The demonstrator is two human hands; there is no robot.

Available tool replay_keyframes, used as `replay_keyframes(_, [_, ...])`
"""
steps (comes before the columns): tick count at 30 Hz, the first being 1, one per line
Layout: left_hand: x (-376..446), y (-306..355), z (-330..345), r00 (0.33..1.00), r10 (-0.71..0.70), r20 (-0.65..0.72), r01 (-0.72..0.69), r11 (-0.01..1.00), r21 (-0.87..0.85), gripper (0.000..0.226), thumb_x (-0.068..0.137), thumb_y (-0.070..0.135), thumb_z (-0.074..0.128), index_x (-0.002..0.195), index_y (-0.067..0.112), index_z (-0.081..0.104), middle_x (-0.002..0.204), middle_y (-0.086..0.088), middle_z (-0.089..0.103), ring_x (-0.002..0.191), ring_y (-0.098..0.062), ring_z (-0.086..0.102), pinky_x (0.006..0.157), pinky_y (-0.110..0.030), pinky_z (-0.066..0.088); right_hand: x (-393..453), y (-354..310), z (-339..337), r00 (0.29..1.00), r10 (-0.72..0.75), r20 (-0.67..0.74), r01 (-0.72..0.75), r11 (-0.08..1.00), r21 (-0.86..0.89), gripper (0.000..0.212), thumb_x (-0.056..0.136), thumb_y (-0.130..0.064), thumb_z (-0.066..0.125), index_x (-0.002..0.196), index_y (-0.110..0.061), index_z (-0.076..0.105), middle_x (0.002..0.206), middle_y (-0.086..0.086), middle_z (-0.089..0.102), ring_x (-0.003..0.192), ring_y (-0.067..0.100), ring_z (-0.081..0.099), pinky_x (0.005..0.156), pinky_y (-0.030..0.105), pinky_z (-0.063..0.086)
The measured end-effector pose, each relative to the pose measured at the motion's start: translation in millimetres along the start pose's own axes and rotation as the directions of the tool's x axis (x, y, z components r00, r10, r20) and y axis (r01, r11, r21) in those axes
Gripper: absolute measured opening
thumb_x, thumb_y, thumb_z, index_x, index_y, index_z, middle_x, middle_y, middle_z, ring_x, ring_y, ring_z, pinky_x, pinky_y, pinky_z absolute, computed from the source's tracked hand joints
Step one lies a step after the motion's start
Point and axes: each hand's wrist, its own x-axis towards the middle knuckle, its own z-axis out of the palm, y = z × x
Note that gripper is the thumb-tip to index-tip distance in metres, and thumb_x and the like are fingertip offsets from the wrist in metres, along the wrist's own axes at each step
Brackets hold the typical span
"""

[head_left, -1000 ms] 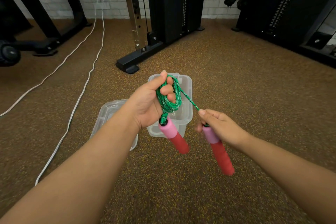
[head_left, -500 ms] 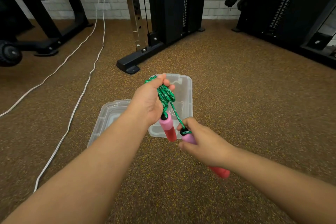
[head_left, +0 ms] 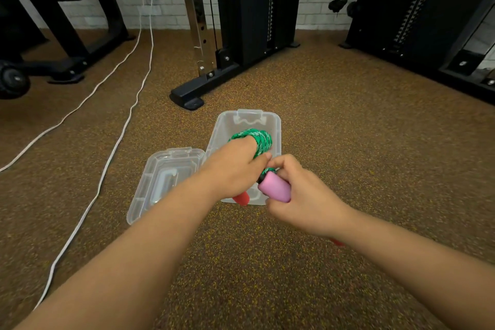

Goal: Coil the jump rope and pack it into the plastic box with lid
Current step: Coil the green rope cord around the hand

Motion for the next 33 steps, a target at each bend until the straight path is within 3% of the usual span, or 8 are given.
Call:
replay_keyframes(4, [-6.2,3.7,-6.1,0.980,-0.090,0.175,0.126,0.970,-0.210,0.047,0.092,0.053,0.036,0.074,0.013,0.054,0.064,-0.004,0.059,0.063,-0.028,0.066,0.057,-0.029,0.040,-1.1,4.9,-15.4,1.000,-0.028,0.000,0.028,0.994,-0.103,0.051,0.071,-0.024,0.065,0.109,-0.032,0.032,0.079,-0.012,0.062,0.070,0.014,0.058,0.061,0.032,0.045])
replay_keyframes(7, [-5.8,8.0,-11.5,0.855,-0.165,0.491,0.364,0.866,-0.343,0.064,0.079,0.064,0.048,0.087,0.001,0.058,0.065,-0.011,0.059,0.060,-0.030,0.064,0.056,-0.029,0.040,1.7,7.6,-23.4,1.000,-0.029,0.010,0.030,0.992,-0.124,0.058,0.071,-0.023,0.066,0.113,-0.033,0.027,0.088,-0.010,0.063,0.075,0.015,0.061,0.066,0.038,0.050])
replay_keyframes(12, [-7.0,7.4,-24.2,0.590,0.080,0.803,0.406,0.831,-0.381,0.020,0.074,0.013,0.065,0.087,-0.002,0.061,0.065,-0.009,0.060,0.047,-0.012,0.057,0.046,-0.017,0.044,-0.2,13.1,-20.2,0.983,-0.015,0.185,0.022,0.999,-0.038,0.104,0.062,-0.021,0.077,0.138,-0.045,0.011,0.136,-0.012,0.033,0.123,0.006,0.041,0.100,0.034,0.046])
replay_keyframes(16, [-13.2,5.6,-16.0,0.478,0.141,0.867,0.353,0.873,-0.336,0.018,0.077,-0.008,0.062,0.077,0.010,0.063,0.067,-0.003,0.060,0.061,-0.009,0.057,0.061,-0.019,0.047,-1.8,5.8,-21.8,0.867,-0.049,0.495,-0.055,0.980,0.193,0.108,0.059,-0.036,0.080,0.148,-0.037,0.017,0.148,-0.015,0.032,0.134,0.001,0.036,0.112,0.025,0.031])
replay_keyframes(19, [-14.3,7.9,-18.8,0.438,0.197,0.877,0.369,0.850,-0.376,0.048,0.078,-0.015,0.058,0.061,0.027,0.072,0.066,0.001,0.063,0.058,-0.006,0.059,0.060,-0.016,0.050,-3.3,6.4,-21.2,0.796,-0.102,0.596,-0.341,0.739,0.582,0.077,0.066,-0.031,0.062,0.140,-0.029,0.039,0.144,-0.002,0.048,0.130,0.014,0.047,0.108,0.031,0.036])
replay_keyframes(22, [-14.6,10.7,-25.2,0.393,0.298,0.870,0.408,0.791,-0.456,0.044,0.074,-0.015,0.061,0.066,0.026,0.074,0.072,-0.006,0.063,0.058,-0.007,0.059,0.060,-0.017,0.051,-3.0,17.0,-21.6,0.799,-0.072,0.598,-0.458,0.573,0.680,0.068,0.066,-0.010,0.049,0.133,-0.018,0.052,0.134,0.006,0.059,0.121,0.022,0.052,0.100,0.036,0.038])
replay_keyframes(26, [-16.0,8.1,-25.9,0.346,0.314,0.884,0.453,0.770,-0.450,0.029,0.076,-0.010,0.060,0.069,0.016,0.069,0.057,-0.001,0.060,0.047,-0.011,0.055,0.038,-0.019,0.039,-1.4,17.6,-26.7,0.829,-0.089,0.552,-0.279,0.789,0.547,0.055,0.084,0.020,0.049,0.128,-0.012,0.052,0.122,-0.003,0.066,0.110,0.004,0.059,0.090,0.020,0.049])
replay_keyframes(33, [-16.5,11.6,-21.2,0.393,0.200,0.897,0.355,0.867,-0.349,0.012,0.074,0.001,0.069,0.082,0.007,0.062,0.066,-0.004,0.062,0.058,-0.021,0.054,0.046,-0.025,0.042,-0.1,20.0,-19.1,0.901,-0.095,0.423,-0.083,0.920,0.382,0.042,0.082,0.010,0.063,0.121,-0.002,0.053,0.122,0.016,0.065,0.113,0.020,0.061,0.100,0.037,0.047])
